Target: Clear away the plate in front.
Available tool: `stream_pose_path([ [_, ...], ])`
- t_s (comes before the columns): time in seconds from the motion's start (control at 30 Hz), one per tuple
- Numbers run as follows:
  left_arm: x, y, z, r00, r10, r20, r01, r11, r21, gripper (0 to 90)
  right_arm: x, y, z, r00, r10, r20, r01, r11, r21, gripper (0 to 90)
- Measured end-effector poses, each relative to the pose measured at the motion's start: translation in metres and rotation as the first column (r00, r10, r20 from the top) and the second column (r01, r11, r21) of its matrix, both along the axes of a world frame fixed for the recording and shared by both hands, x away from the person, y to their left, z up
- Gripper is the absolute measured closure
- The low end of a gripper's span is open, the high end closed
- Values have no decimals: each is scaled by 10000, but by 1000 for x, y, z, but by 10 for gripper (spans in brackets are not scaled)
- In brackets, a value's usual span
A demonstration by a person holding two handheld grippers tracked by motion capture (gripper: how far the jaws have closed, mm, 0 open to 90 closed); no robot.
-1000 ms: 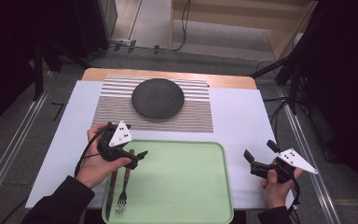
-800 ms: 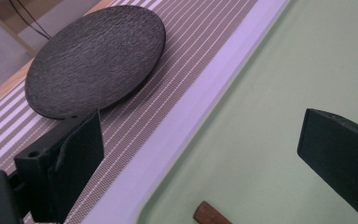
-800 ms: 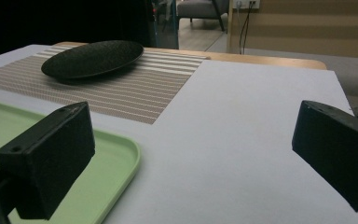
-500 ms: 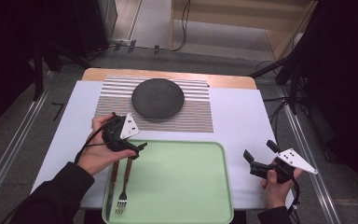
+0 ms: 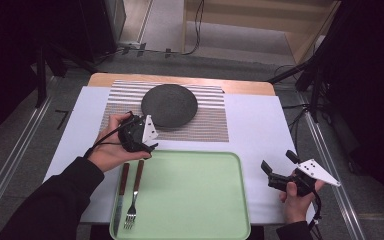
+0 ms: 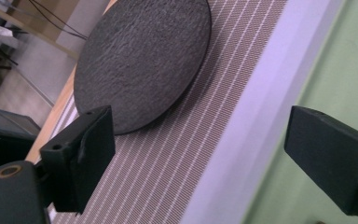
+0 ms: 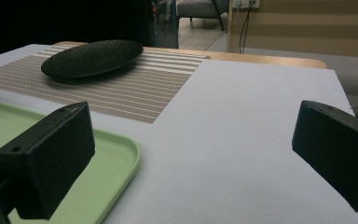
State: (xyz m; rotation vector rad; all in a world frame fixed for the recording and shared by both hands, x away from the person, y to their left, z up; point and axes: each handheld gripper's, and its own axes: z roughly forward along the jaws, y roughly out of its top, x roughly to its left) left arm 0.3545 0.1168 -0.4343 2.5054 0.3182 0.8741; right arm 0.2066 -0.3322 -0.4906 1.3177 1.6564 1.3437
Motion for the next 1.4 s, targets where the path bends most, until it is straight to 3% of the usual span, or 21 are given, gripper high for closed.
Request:
stream_pose_path([
  [0.27,12,-10,-11,9989,-349,298,321,9956,876,138,0,-1,-1,10000,-39,-55,39,10000,-3,0],
  [0.53,23,-20,-24,9985,-355,421,297,9911,1300,199,1,-1,-1,10000,-3,-71,2,10000,-8,0],
  [0.83,34,-29,-36,9946,-476,925,286,9802,1959,300,1,-2,-2,9999,-38,-93,38,10000,22,0],
  [1.1,41,-34,-51,9916,-560,1169,275,9722,2324,364,2,-3,-3,9999,-46,-141,47,10000,60,0],
  [1.4,48,-38,-55,9861,-689,1509,278,9655,2590,436,2,-4,-4,9999,-47,-154,48,9999,102,0],
])
